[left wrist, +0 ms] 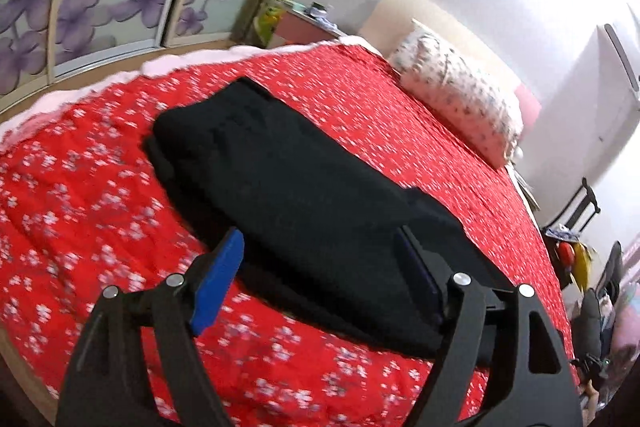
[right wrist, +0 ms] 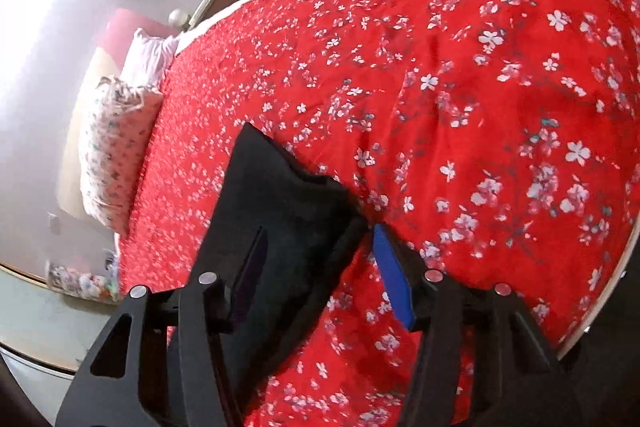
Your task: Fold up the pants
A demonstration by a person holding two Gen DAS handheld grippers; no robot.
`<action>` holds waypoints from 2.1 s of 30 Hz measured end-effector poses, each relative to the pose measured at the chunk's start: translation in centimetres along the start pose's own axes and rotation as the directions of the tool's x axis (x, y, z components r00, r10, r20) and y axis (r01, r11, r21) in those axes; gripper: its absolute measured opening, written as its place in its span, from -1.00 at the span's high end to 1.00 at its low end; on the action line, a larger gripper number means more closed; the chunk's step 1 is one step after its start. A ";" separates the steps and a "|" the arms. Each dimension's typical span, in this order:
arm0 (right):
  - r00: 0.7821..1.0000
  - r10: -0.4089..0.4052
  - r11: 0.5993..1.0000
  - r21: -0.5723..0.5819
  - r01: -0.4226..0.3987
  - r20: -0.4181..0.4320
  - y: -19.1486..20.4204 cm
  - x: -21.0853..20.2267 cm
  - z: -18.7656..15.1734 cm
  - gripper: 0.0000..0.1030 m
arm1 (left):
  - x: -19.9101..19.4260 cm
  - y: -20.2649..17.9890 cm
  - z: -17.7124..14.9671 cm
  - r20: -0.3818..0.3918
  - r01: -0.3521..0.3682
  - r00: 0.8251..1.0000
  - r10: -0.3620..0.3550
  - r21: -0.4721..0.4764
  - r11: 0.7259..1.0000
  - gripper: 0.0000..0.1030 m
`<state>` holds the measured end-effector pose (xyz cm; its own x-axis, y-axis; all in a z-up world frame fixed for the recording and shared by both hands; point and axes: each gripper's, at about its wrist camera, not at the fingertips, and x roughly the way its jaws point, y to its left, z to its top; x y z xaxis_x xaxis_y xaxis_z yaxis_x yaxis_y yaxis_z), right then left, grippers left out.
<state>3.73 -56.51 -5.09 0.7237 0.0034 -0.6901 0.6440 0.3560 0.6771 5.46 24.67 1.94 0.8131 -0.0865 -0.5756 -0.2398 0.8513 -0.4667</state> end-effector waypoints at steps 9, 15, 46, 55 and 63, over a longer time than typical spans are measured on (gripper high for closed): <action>0.995 0.015 0.952 -0.306 0.016 0.098 2.3 -0.8 -1.6 -0.03 | 1.1 -1.3 -1.6 -0.042 0.017 0.999 -0.015 0.043 0.999 -0.58; 0.985 -0.043 0.911 -0.397 0.108 0.168 3.0 -1.1 -2.3 -0.03 | 1.7 -1.2 -2.0 -0.064 0.021 0.998 -0.019 0.027 0.999 -0.58; 0.999 -0.033 0.994 -0.100 0.032 -0.005 0.7 1.0 -0.1 0.52 | 1.5 0.1 -3.8 -0.108 0.062 0.992 -0.064 -0.022 0.998 -0.63; 0.982 -0.017 0.923 -0.375 0.087 0.187 7.8 -3.1 -2.9 0.71 | 0.1 1.3 -3.7 -0.092 0.074 0.993 -0.077 -0.041 0.996 -0.64; 0.977 0.188 0.791 -0.605 -0.090 0.101 19.5 -4.5 -9.9 0.71 | -0.6 2.3 -3.7 -0.082 0.099 0.991 -0.105 -0.077 0.992 -0.64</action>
<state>10.57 -40.38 8.66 0.8532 -0.0243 -0.5210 0.2947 0.8467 0.4431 2.48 24.81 -1.28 0.7876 -0.2178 -0.5764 -0.1982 0.7962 -0.5717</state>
